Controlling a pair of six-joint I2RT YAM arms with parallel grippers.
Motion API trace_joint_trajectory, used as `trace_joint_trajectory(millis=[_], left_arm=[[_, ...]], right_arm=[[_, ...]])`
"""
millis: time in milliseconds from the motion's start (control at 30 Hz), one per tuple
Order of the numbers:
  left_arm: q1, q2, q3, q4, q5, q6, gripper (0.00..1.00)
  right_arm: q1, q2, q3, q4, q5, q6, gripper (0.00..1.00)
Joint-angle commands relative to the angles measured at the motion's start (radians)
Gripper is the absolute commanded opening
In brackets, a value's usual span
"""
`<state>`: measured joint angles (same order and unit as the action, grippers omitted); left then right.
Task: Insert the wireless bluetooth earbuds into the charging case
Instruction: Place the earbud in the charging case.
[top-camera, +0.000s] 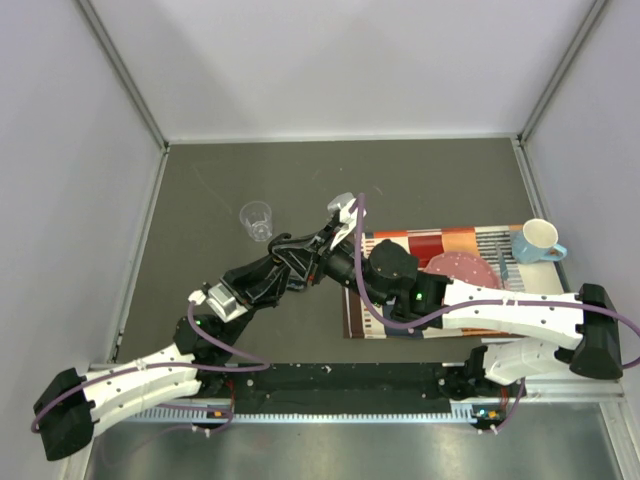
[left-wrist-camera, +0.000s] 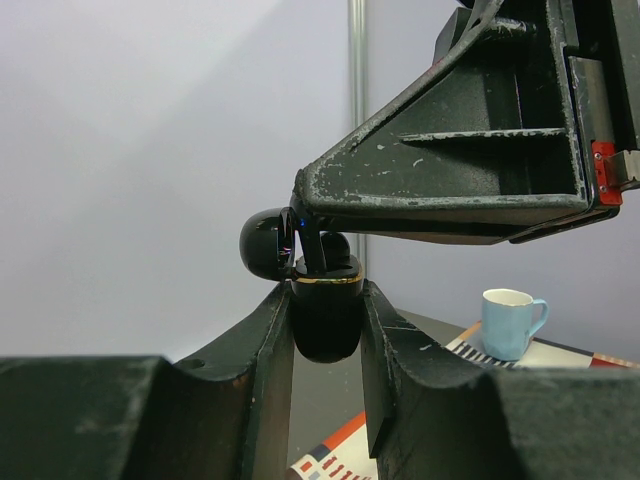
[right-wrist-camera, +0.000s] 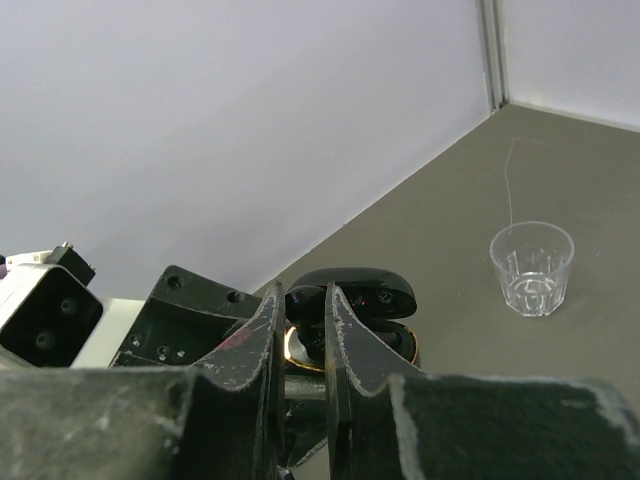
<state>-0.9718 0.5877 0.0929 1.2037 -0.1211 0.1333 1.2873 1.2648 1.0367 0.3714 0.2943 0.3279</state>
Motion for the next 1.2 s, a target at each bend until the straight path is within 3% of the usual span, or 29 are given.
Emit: trace_joint_trajectory(millis=[0,133,1167], left_arm=[[-0.002,-0.009,0.005,0.203,-0.015,0.009,0.00],[-0.002,-0.009,0.005,0.204,-0.015,0.011,0.00],[-0.002,0.041,0.010,0.283,-0.072,0.002,0.00]], right_arm=[[0.004,-0.022,0.028,-0.078,0.063,-0.033,0.04],[0.004,-0.028,0.022,-0.065,0.063,-0.033,0.00],[0.003,-0.028,-0.021,0.020,0.063,0.010,0.00]])
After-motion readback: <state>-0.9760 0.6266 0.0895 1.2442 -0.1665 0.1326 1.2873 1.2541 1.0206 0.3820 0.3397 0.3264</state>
